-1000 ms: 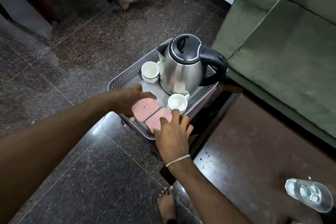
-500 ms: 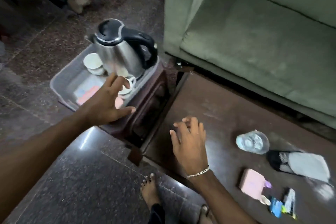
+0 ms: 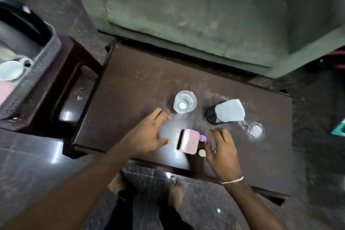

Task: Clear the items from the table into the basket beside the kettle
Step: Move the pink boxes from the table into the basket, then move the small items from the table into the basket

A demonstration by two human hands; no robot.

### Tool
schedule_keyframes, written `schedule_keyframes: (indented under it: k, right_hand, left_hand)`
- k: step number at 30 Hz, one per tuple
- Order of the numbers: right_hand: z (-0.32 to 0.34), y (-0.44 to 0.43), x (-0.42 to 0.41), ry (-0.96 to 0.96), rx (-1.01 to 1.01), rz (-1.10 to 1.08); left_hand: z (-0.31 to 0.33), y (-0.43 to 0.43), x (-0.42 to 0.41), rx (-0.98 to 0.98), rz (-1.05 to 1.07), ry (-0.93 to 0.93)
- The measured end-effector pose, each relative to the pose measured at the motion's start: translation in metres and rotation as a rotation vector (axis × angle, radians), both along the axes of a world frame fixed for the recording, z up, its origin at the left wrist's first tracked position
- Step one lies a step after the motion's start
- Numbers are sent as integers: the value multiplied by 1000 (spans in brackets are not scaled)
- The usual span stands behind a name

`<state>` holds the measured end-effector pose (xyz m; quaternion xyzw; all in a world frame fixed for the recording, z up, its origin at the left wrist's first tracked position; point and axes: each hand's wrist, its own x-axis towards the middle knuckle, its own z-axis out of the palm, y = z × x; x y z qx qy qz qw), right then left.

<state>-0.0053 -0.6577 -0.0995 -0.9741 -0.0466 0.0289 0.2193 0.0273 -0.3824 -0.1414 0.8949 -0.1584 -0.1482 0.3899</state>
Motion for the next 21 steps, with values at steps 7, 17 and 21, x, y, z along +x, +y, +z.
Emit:
schedule_keyframes:
  k: [7,17,21]
  right_hand:
    - [-29,-72,-17,179,-8,-52]
    - [-89,-62,-33,108,-184,101]
    - [-105,-57,-38,89,-189,97]
  left_hand:
    - [-47,-79,-14,139,-160,105]
    - [-77,-104,-14,165,-220,69]
    - [-78,-102,-15,136,-215,40]
